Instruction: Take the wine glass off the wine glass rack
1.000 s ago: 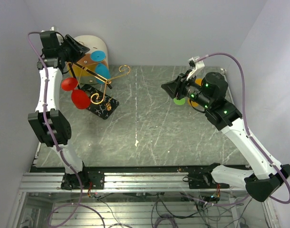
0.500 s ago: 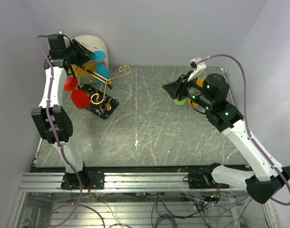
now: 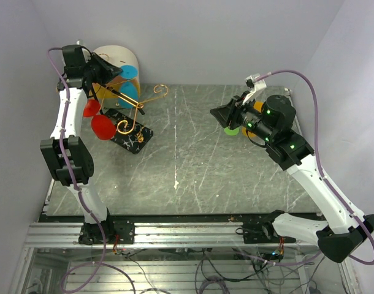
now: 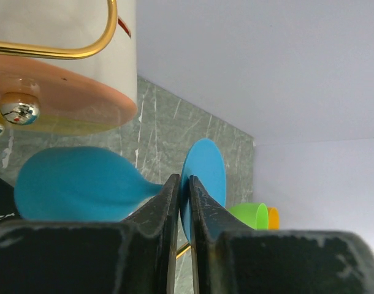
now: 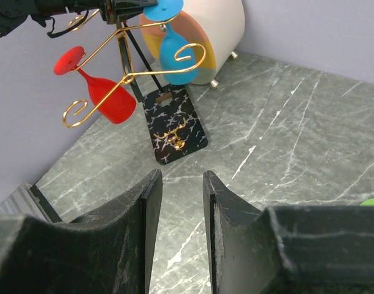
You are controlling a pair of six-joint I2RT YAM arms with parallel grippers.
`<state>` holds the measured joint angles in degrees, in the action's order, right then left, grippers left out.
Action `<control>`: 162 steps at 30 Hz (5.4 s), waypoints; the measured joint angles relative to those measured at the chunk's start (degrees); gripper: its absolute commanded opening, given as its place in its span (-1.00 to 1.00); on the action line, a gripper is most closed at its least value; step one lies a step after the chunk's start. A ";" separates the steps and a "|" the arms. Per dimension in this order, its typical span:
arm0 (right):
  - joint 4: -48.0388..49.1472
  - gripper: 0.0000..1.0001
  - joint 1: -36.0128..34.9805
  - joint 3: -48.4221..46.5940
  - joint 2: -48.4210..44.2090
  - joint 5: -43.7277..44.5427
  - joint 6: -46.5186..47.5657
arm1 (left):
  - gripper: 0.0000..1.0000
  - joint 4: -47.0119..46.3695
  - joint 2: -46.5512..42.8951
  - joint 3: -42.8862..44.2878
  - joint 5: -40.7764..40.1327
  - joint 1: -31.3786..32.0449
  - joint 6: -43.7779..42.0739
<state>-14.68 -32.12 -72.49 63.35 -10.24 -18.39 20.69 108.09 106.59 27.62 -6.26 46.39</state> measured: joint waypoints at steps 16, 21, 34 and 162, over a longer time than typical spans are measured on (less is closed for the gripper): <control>0.22 -0.35 0.00 0.94 -0.17 0.44 -0.20 | -0.86 -15.28 -3.30 -10.64 3.89 -0.09 11.85; 0.44 -0.35 0.00 0.94 -0.52 0.46 -0.24 | -0.86 -23.45 -3.41 -15.47 7.28 -0.02 18.73; 0.68 -0.35 0.00 0.94 -0.57 0.66 -0.28 | -0.86 -23.43 -5.99 -16.52 8.55 -0.02 19.74; 101.83 -1.00 -7.67 -21.27 41.77 -51.19 -73.24 | -0.82 -78.07 -71.54 -61.02 7.98 -1.51 63.41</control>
<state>87.15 -39.79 -93.76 105.12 -61.43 -91.64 -57.39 36.56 45.56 35.59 -7.77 109.80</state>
